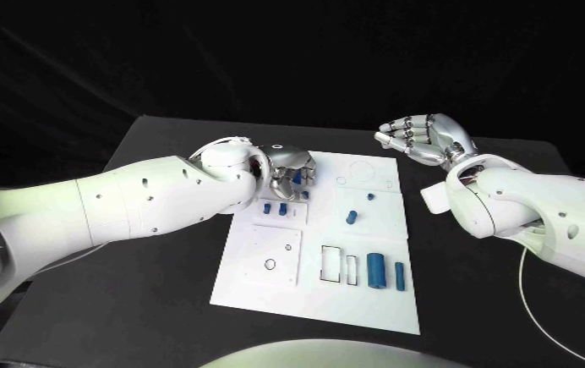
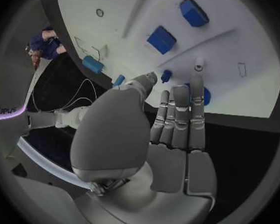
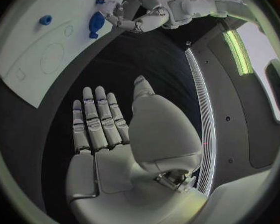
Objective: Assemble the parts on the task board
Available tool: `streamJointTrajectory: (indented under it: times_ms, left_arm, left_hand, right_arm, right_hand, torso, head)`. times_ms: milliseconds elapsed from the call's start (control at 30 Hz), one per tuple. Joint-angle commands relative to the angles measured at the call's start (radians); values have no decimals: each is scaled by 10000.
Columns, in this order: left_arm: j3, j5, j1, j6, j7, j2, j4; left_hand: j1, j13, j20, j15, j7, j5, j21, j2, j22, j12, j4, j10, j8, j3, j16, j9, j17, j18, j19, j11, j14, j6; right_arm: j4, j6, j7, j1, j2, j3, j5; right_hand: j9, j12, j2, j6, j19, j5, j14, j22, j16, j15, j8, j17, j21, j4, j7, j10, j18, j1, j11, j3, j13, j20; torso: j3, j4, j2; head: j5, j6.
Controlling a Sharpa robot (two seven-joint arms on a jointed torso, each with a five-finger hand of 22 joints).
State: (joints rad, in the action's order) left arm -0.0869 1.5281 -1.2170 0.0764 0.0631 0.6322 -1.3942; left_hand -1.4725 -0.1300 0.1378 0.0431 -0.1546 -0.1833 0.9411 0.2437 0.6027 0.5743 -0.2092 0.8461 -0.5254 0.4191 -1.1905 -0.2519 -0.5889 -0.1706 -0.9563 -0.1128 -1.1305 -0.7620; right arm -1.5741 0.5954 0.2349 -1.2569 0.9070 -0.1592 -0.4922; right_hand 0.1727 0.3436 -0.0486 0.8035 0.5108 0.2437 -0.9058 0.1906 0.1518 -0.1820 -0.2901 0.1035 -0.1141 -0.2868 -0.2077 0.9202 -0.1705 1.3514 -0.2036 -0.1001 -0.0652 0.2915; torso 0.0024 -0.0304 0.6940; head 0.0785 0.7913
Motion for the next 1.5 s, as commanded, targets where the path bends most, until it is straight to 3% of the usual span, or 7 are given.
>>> streamJointTrajectory:
  times_ms: [33,167,400,1000,1500]
  left_arm:
    - [3,529,3,-175,209,-60,37]
    - [2,596,4,-501,266,-130,134]
    - [-20,543,21,-726,264,-277,344]
    - [-31,616,65,-578,104,-267,244]
    - [-31,590,80,-422,70,-352,287]
  left_hand:
    - [-141,75,19,5,26,-28,121,-17,76,-85,33,73,117,165,-216,61,-226,-127,-77,-35,-169,-154]
    - [-208,163,16,2,45,-29,263,-51,181,-151,94,188,236,383,-366,138,-261,-130,-48,-26,-197,-372]
    - [-193,254,-21,-66,45,-12,620,-23,428,-153,264,560,490,716,-988,267,-1004,-136,-38,61,-674,-621]
    - [-126,326,-68,-117,-19,-6,935,-1,647,-199,468,864,693,1002,-1407,338,-1503,-139,-13,123,-1005,-803]
    - [-55,395,-70,-118,24,-10,1039,-43,724,-329,522,856,781,1145,-1442,358,-1374,-135,19,118,-977,-880]
  right_arm:
    - [-6,-187,123,4,-4,2,-51]
    - [-7,-212,98,4,-6,2,-53]
    - [-16,-236,59,3,1,2,-64]
    - [-41,-289,-124,-1,28,2,-146]
    - [-52,-230,-101,-4,37,2,-150]
  right_hand:
    - [-16,-25,66,72,86,-22,-77,31,2,-6,-11,-17,-77,30,-541,41,4,16,-5,27,14,8]
    - [-17,-27,66,73,138,-23,-78,48,2,-5,-10,-18,-93,32,-541,42,1,20,-4,25,14,8]
    - [-30,-43,88,86,498,-24,-97,154,6,7,-6,-26,-219,23,-536,59,-22,44,2,4,13,6]
    - [-35,-49,90,90,447,-28,-111,128,12,11,-4,-26,-214,11,-534,63,-23,34,4,-13,14,6]
    - [-35,-49,90,90,447,-28,-111,128,12,11,-4,-26,-214,11,-534,63,-23,34,4,-13,14,6]
  torso:
    - [9,-2,-2]
    - [6,-3,1]
    - [2,0,-3]
    - [19,-5,-12]
    - [19,-2,-9]
  head:
    - [-12,3]
    - [-17,1]
    - [2,14]
    - [-9,46]
    - [-18,58]
